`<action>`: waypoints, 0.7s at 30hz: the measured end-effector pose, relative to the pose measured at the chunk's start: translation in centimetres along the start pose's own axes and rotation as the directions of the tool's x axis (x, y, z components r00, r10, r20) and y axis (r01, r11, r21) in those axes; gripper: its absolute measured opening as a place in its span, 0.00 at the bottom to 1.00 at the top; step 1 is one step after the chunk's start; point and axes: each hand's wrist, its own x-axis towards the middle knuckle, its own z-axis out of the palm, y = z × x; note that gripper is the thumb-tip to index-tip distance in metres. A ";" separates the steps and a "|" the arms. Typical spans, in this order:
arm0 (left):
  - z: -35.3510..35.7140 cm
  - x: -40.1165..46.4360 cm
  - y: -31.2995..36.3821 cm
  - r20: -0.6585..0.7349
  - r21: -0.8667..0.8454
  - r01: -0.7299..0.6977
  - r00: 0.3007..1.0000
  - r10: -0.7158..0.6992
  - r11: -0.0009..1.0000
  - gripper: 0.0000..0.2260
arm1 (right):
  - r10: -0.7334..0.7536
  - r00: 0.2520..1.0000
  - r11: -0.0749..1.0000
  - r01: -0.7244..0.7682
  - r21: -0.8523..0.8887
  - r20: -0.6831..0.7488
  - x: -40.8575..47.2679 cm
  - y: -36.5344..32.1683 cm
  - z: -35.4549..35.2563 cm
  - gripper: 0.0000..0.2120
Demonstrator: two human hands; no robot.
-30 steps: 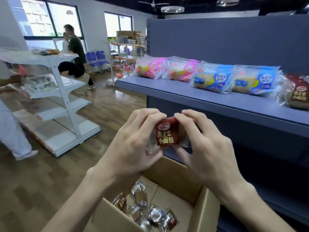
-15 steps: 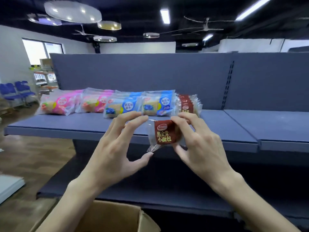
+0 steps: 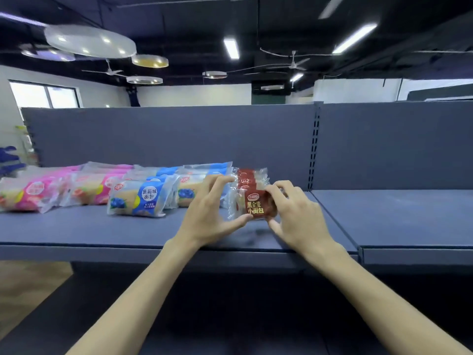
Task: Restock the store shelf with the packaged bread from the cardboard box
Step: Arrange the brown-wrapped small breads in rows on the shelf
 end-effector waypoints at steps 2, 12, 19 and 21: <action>0.9 0.0 -1.0 0.009 0.015 0.016 1.000 -0.016 1.000 0.34 | -0.008 1.000 1.000 0.008 -0.008 0.010 0.5 0.6 0.6 0.26; 1.9 0.4 -0.5 0.023 0.139 -0.097 0.995 0.095 0.986 0.32 | 0.064 0.998 0.997 -0.065 -0.045 -0.017 3.2 7.3 0.1 0.24; 5.8 4.6 3.1 -0.011 0.122 -0.088 0.996 0.089 0.989 0.32 | 0.107 0.993 0.985 -0.100 -0.140 0.048 7.1 12.0 2.0 0.24; 7.0 5.0 3.1 -0.020 0.147 -0.087 0.996 0.090 0.985 0.31 | 0.105 0.992 0.978 -0.089 -0.191 0.075 7.9 12.7 3.1 0.24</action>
